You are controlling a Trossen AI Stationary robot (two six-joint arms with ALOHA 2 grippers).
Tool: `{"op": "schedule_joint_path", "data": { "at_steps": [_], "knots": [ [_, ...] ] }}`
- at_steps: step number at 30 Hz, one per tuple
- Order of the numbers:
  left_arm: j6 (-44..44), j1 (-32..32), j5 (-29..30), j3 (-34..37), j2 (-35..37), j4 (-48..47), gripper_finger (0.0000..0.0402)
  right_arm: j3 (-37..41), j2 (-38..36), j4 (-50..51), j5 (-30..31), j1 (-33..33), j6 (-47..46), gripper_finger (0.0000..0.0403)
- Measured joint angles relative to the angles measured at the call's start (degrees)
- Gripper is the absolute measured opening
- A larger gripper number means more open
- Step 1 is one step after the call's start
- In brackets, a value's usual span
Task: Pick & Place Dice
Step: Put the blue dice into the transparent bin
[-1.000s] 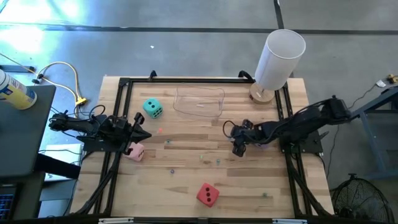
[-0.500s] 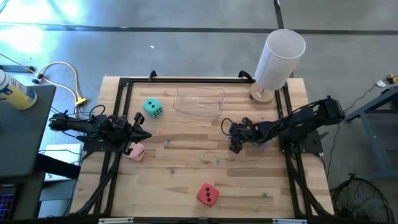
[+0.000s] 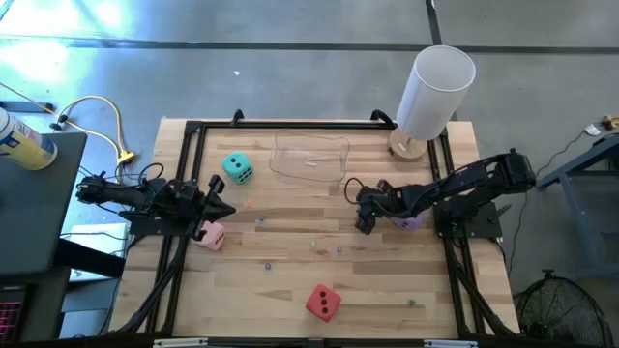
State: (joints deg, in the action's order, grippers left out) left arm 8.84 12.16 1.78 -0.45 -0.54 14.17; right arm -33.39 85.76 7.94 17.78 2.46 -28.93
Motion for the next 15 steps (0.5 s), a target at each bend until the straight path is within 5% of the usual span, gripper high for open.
{"op": "schedule_joint_path", "data": {
  "at_steps": [15],
  "knots": [
    [0.22,0.0,0.02,0.0,0.0,0.02,0.0,-0.16,4.04,-1.22,0.15,-0.3,-1.41,0.0188]
  ]
}}
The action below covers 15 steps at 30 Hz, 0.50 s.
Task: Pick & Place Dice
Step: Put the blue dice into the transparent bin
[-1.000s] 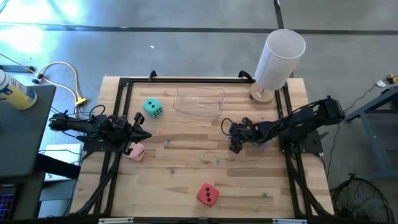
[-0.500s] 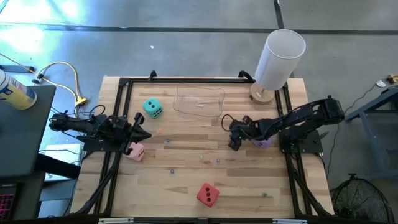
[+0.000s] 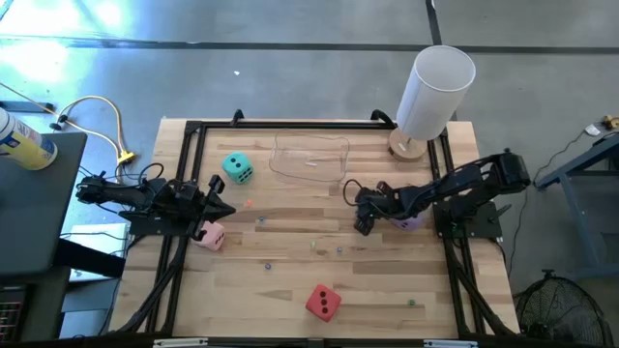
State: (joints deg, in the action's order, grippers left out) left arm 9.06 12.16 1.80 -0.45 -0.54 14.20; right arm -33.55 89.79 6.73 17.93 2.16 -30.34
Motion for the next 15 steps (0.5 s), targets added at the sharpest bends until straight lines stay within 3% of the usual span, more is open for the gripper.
{"op": "schedule_joint_path", "data": {
  "at_steps": [15],
  "knots": [
    [-0.04,0.0,0.0,0.0,0.0,0.0,0.0,-0.01,0.49,1.49,-1.81,-1.43,-1.22,0.0188]
  ]
}}
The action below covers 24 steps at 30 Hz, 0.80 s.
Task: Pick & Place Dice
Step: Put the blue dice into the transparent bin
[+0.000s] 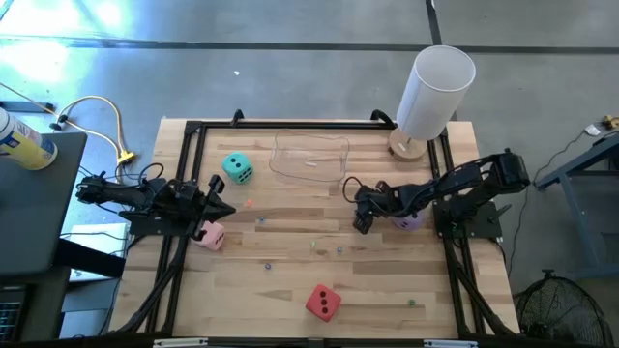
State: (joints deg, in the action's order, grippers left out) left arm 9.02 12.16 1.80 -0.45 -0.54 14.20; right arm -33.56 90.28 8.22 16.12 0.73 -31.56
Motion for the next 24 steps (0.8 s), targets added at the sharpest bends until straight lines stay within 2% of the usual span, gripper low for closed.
{"op": "schedule_joint_path", "data": {
  "at_steps": [6,17,24],
  "knots": [
    [0.0,0.0,0.0,0.0,0.0,0.0,0.0,-0.01,0.02,1.56,-0.25,-0.04,-0.31,0.0161],
    [-0.13,0.0,0.0,0.0,0.0,0.0,0.0,0.02,0.0,1.78,-1.25,-0.02,0.05,0.0039],
    [-0.13,0.02,-0.01,0.0,0.0,0.0,0.0,-0.49,-1.86,1.78,-0.93,1.48,3.41,0.0037]
  ]
}}
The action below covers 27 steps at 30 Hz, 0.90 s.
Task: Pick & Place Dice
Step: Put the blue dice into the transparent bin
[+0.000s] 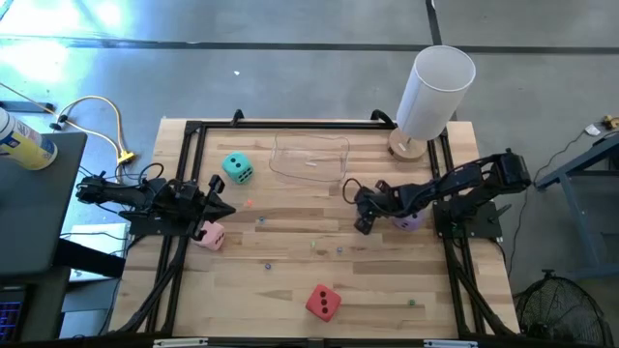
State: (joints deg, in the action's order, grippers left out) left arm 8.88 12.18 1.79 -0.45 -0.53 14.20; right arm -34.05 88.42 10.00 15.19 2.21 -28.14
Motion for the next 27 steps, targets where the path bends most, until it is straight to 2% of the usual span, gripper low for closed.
{"op": "schedule_joint_path", "data": {
  "at_steps": [5,12,19,27],
  "knots": [
    [0.02,-0.01,0.0,0.0,0.0,0.0,0.0,-4.6,-3.01,3.49,-0.14,4.42,3.14,0.0037],
    [0.04,0.0,-0.01,0.0,0.02,0.0,0.0,-14.29,-4.32,3.46,5.66,7.34,12.63,0.0037],
    [0.11,0.0,-0.01,0.0,0.0,0.0,0.0,-24.39,-4.42,3.18,8.27,1.87,21.87,0.0037],
    [0.11,-0.02,-0.01,0.0,0.02,0.0,0.0,-26.11,-2.24,1.67,1.66,-8.01,22.3,0.0037]
  ]
}}
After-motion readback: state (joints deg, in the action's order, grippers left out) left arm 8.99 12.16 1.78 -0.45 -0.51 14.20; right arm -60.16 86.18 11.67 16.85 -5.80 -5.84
